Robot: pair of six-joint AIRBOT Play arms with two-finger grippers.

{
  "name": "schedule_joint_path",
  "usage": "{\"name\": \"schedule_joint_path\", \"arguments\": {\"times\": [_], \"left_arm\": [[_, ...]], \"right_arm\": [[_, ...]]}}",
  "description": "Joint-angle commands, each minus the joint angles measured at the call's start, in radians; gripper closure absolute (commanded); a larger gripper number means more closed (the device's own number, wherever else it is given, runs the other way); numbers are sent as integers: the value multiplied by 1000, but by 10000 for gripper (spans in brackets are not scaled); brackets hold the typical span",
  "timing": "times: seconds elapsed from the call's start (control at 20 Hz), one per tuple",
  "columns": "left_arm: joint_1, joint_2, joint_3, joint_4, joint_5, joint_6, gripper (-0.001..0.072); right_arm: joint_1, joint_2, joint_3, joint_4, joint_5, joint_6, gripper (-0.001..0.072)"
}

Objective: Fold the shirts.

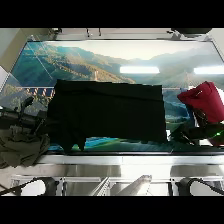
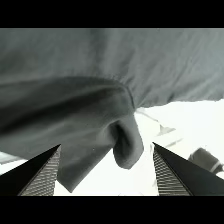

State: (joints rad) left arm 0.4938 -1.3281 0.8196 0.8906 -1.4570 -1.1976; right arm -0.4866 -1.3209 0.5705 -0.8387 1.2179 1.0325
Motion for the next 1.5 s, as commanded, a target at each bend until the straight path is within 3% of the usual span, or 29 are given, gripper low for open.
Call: {"name": "schedule_joint_path", "arguments": {"times": [0.0, 0.15, 0.2, 0.25, 0.35, 0.6, 0.95, 1.1, 1.3, 1.45], "left_arm": [[25, 92, -82, 1, 42, -27, 95], [22, 124, -146, 0, 29, -39, 95], [23, 131, -172, 5, 29, -39, 95], [23, 140, -195, 7, 35, -39, 95], [23, 163, -215, 7, 47, -39, 95], [23, 222, -215, 9, 44, -53, 95], [22, 148, -265, 9, -9, -87, 94], [22, 144, -312, 17, 11, -87, 95], [22, 145, -267, 180, 46, -151, 95], [22, 146, -268, 181, 140, -150, 95]], "right_arm": [[39, -82, -18, 131, -80, -112, 351], [130, -137, -16, 208, -121, -154, 352], [158, -143, -14, 222, -121, -170, 439], [174, -141, -13, 230, -122, -173, 639], [174, -121, 3, 230, -116, -172, 693], [89, -34, 41, 230, -118, -164, 694], [62, -34, 40, 206, -141, -158, 694], [64, -34, 40, 208, -139, -158, 694], [64, -34, 40, 208, -129, -159, 694], [64, -34, 40, 208, -129, -166, 694]]}}
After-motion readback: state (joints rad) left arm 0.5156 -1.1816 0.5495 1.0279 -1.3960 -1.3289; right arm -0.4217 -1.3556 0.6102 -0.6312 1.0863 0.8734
